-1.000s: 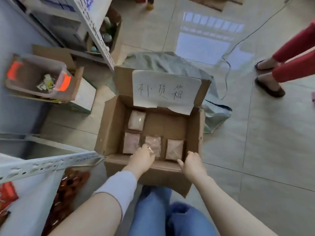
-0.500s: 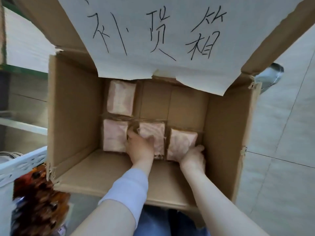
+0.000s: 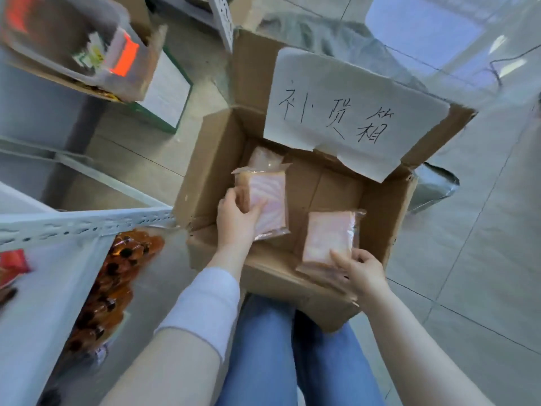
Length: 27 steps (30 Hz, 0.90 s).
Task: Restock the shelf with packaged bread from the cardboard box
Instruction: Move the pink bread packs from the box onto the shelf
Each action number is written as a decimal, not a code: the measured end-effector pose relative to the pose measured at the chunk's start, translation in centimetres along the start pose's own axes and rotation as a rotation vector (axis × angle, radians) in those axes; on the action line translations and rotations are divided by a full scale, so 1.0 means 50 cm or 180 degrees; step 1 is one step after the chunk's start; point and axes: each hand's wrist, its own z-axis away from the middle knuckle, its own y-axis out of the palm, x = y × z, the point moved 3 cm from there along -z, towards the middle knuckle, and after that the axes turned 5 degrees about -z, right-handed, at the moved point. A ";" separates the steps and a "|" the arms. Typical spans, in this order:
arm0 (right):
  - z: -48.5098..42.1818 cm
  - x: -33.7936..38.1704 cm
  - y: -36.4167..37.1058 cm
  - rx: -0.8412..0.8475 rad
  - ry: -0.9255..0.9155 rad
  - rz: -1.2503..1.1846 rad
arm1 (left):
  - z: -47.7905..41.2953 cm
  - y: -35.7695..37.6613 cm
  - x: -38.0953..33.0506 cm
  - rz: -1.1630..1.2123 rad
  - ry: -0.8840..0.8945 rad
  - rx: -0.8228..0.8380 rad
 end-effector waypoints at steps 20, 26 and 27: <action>1.123 -0.069 0.324 0.2796 -0.2675 0.0642 | 0.904 -1.112 0.304 0.1793 0.0970 -0.2972; 1.428 -0.268 0.626 0.3553 -0.3223 0.1274 | 1.074 -1.371 0.632 0.2186 0.0640 -0.3995; 1.461 -0.303 0.669 0.3665 -0.3246 0.1352 | 1.085 -1.395 0.676 0.2224 0.0575 -0.4079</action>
